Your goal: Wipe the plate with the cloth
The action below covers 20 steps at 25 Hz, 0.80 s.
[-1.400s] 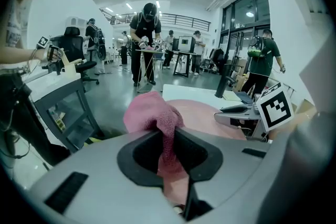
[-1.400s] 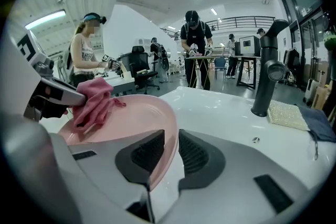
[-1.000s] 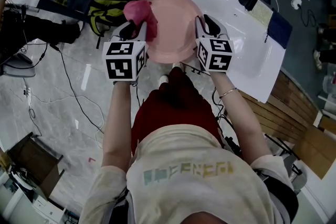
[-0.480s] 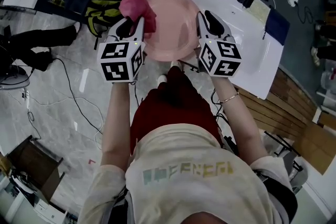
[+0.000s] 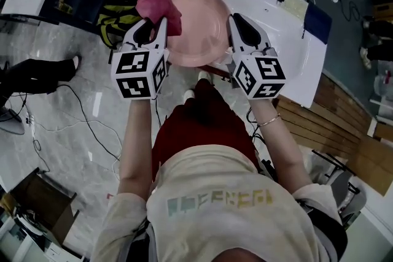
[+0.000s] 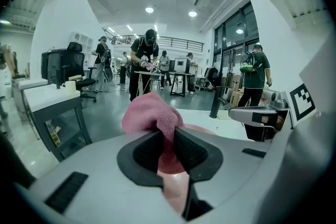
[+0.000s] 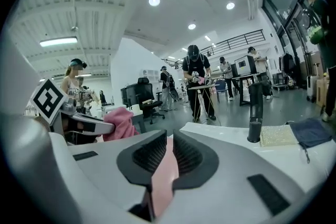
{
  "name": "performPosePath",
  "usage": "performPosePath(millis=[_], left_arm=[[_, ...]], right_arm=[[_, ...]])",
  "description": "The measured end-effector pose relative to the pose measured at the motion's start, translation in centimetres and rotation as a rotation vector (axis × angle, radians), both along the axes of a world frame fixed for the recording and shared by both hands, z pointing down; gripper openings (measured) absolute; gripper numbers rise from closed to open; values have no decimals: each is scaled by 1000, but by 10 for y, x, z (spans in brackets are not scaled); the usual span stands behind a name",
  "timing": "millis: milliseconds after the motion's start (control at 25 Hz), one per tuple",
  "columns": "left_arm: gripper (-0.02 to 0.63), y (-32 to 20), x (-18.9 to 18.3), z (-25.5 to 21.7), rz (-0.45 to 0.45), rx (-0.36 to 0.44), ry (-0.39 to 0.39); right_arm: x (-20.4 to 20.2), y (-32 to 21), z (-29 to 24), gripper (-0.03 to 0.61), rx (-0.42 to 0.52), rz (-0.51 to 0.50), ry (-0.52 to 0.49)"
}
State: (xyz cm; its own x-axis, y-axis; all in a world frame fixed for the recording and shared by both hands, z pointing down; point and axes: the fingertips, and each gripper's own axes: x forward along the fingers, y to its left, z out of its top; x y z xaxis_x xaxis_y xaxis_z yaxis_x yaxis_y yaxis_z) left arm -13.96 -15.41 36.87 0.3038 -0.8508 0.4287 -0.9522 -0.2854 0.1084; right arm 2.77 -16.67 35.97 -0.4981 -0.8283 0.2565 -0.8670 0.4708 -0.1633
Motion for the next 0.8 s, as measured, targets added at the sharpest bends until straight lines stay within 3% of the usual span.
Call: performPosePath(millis=[800], left_arm=[[67,62,9,-23,47,60,12]], right_arm=[[-5,77,-12,37,8,-36,41]])
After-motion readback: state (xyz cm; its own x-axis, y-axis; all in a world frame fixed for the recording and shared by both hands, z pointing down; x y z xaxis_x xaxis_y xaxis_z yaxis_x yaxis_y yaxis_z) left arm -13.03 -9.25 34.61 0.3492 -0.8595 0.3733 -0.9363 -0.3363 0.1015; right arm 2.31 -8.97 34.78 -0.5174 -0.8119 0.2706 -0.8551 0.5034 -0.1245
